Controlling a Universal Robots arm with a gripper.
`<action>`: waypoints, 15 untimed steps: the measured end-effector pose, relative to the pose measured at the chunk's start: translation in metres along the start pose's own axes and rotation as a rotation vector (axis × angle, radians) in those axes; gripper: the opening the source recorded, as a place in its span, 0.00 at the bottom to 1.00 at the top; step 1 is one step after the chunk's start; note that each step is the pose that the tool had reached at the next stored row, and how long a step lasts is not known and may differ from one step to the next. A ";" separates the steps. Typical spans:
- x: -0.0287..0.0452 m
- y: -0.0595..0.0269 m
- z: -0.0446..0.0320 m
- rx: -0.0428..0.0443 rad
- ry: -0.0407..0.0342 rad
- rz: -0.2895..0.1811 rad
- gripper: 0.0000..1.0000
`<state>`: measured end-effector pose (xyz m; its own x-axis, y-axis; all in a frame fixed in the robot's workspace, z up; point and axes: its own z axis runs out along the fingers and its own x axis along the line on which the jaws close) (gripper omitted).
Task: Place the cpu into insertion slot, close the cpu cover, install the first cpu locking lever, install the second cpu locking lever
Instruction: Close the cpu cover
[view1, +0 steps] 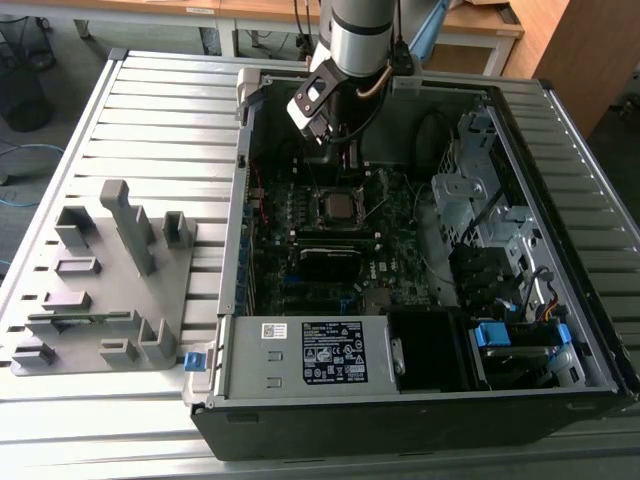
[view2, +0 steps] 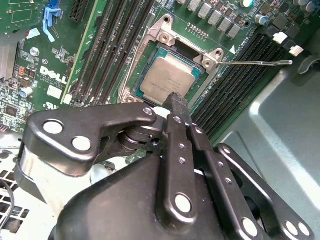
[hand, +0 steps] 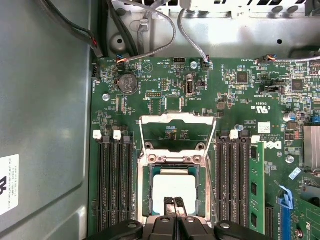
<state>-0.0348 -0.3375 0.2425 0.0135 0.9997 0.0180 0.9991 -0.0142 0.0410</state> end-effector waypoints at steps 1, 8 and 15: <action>0.0000 0.0000 0.0000 0.0000 0.0000 0.000 0.11; 0.0000 0.0000 -0.0016 0.0001 -0.0003 0.000 0.11; 0.0001 0.0002 -0.0037 -0.0001 0.0002 0.000 0.11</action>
<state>-0.0348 -0.3374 0.2462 0.0135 0.9997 0.0182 0.9991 -0.0142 0.0411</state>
